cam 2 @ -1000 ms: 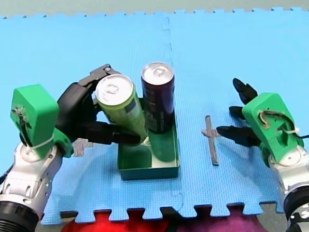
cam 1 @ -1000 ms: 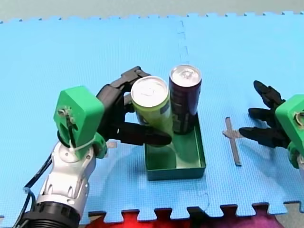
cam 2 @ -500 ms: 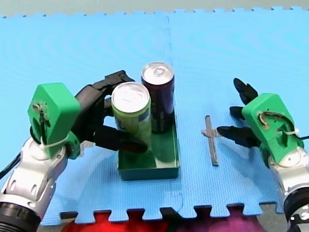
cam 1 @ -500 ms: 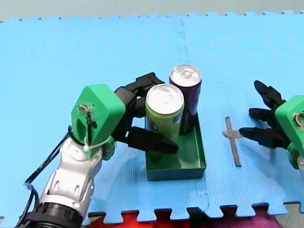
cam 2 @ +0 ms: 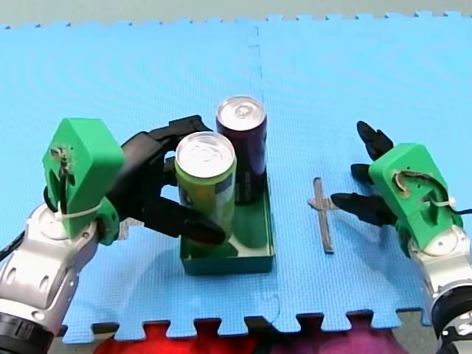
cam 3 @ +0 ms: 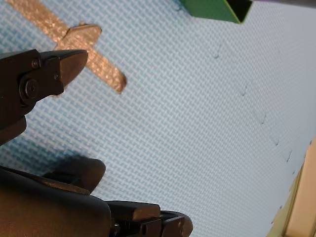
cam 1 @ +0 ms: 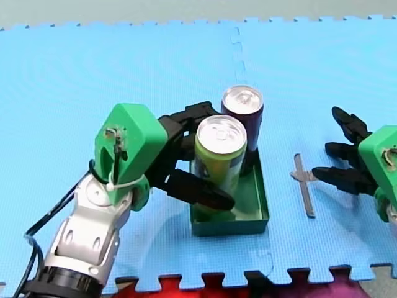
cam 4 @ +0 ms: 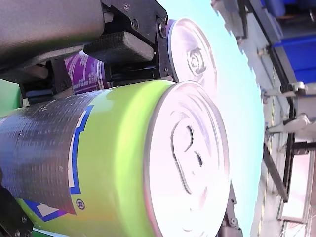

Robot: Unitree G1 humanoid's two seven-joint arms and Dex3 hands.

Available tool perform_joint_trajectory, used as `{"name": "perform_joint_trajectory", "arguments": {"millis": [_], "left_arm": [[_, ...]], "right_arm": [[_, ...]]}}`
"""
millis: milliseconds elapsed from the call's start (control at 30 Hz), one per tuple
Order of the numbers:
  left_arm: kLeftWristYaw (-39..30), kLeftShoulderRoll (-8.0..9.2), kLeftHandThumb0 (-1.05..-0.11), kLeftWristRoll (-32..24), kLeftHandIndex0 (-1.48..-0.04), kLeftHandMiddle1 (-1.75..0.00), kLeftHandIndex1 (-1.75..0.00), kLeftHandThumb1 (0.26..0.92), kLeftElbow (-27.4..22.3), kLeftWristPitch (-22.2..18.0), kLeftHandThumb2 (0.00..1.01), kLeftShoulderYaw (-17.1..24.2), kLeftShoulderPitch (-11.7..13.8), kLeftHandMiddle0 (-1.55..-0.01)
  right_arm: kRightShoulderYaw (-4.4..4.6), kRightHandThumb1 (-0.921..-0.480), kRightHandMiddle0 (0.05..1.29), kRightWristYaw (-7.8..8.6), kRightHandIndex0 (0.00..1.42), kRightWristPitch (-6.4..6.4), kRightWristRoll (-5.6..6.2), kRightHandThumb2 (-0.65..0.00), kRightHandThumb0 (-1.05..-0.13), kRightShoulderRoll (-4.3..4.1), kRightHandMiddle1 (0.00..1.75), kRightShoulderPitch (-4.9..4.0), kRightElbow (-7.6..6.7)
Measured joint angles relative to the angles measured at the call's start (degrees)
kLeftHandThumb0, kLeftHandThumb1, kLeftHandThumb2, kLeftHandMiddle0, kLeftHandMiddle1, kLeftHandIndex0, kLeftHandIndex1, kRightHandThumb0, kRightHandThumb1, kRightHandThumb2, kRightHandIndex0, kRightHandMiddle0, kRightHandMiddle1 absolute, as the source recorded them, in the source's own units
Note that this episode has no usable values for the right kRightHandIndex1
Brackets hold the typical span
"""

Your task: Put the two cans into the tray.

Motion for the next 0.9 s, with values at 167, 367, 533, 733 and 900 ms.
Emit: {"name": "perform_joint_trajectory", "arguments": {"millis": [167, 367, 533, 733, 900], "left_arm": [[-0.1, 0.19, -0.286, 0.0, -0.60, -1.75, -1.75, 0.738, -0.1, 0.1, 0.04, -0.2, 0.1, -0.91], [0.0, 0.33, -0.307, 0.0, -0.61, -1.75, -1.75, 0.737, -0.2, 0.1, 0.05, -0.4, 0.4, -0.91], [0.7, 0.31, -0.319, 0.1, -0.61, -1.75, -1.75, 0.738, -1.6, 0.1, 0.05, -0.4, 1.2, -0.91], [6.1, -1.29, -0.324, 1.4, -0.61, -1.75, -1.75, 0.739, -1.8, -4.1, 0.05, 0.0, 2.8, -0.91], [9.9, -2.90, -0.321, 2.6, -0.61, -1.75, -1.75, 0.740, 1.1, -10.9, 0.05, 0.2, 3.5, -0.91]], "right_arm": [[-0.15, -0.838, 0.12, 0.37, 0.24, 0.15, 0.28, 0.000, -0.946, 0.00, 0.00, 0.00, -0.01], [-0.24, -0.835, 0.12, 0.53, 0.23, 0.22, 0.51, 0.000, -0.943, -0.02, 0.00, -0.01, -0.02], [-0.27, -0.836, 0.12, 0.60, 0.23, 0.25, 0.59, -0.001, -0.945, -0.05, 0.00, -0.01, -0.01], [-0.24, -0.840, 0.13, 0.52, 0.23, 0.22, 0.58, -0.002, -0.948, -0.04, 0.00, -0.01, -0.01], [-0.17, -0.846, 0.13, 0.45, 0.24, 0.10, 0.57, -0.003, -0.949, 0.00, 0.00, -0.01, -0.01]]}}
